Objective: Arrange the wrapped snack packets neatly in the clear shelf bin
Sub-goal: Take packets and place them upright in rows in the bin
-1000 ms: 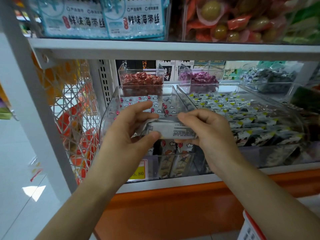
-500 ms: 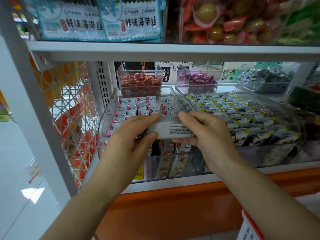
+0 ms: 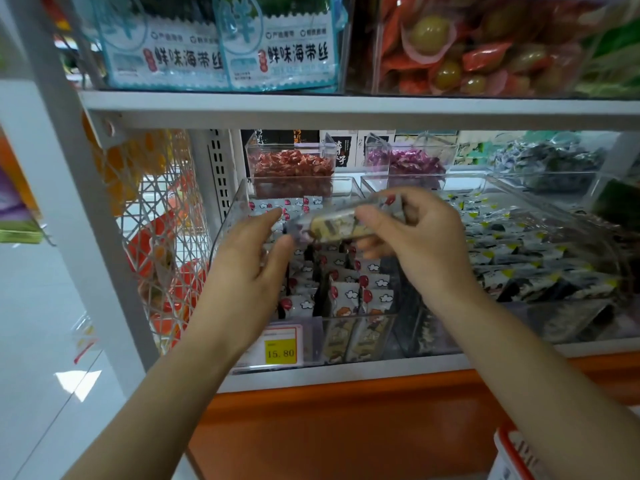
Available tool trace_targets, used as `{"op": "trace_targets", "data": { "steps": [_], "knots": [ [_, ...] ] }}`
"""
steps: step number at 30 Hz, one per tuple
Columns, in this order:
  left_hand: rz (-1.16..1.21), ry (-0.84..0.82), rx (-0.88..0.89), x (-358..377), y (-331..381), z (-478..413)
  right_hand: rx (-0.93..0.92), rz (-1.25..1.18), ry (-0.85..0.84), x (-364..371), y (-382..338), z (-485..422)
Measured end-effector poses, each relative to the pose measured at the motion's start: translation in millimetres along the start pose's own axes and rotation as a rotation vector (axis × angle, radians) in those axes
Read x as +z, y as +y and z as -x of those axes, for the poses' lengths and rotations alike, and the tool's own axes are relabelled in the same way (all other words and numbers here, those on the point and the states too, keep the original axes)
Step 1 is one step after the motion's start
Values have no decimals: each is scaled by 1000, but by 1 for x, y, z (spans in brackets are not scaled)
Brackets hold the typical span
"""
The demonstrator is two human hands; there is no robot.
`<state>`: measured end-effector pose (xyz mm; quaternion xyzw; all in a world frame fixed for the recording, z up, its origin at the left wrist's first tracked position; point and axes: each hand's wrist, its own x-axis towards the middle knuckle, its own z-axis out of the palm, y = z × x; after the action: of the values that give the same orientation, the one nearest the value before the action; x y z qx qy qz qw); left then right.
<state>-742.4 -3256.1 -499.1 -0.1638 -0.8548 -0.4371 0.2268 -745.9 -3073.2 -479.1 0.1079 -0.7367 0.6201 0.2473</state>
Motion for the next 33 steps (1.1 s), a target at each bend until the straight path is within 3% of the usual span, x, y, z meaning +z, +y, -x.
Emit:
{"op": "trace_targets", "data": {
  "steps": [9, 26, 33],
  "knots": [
    [-515, -376, -156, 38, -32, -101, 70, -13, 118, 7, 12, -49],
    [-721, -523, -314, 42, -59, -125, 137, -33, 49, 21, 20, -77],
    [-810, -598, -278, 34, -42, -100, 49, 123, -109, 66, 21, -103]
  ]
}}
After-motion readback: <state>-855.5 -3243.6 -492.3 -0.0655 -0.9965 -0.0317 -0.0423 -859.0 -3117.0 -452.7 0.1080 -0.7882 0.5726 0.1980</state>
